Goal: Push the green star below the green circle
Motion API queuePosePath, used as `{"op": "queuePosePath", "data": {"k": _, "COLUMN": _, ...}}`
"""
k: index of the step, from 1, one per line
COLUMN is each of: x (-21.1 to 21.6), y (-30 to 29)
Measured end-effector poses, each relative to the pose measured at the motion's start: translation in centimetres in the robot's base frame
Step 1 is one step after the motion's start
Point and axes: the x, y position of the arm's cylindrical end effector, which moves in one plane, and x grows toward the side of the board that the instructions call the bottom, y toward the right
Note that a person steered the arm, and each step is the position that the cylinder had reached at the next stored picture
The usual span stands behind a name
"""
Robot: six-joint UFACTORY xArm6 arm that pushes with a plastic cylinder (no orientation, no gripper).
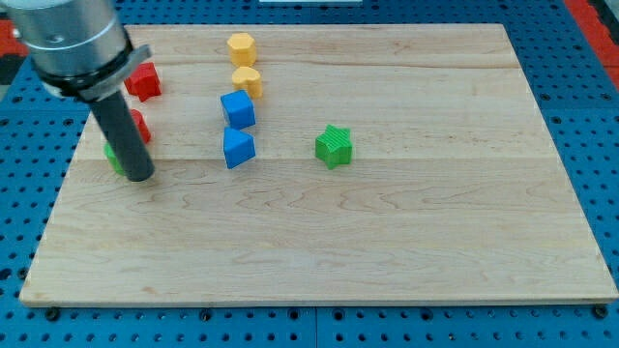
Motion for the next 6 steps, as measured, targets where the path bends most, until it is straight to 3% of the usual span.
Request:
{"op": "queuePosePath", "data": {"k": 1, "x": 0.7, "y": 2.9}}
{"op": "queuePosePath", "data": {"k": 3, "x": 0.0, "y": 30.4}}
{"op": "queuePosePath", "data": {"k": 4, "x": -6.5, "y": 33.6}}
{"op": "queuePosePath", "data": {"k": 5, "x": -4.8, "y": 26.4}}
{"op": "queuePosePath", "data": {"k": 6, "x": 0.3, "y": 21.7}}
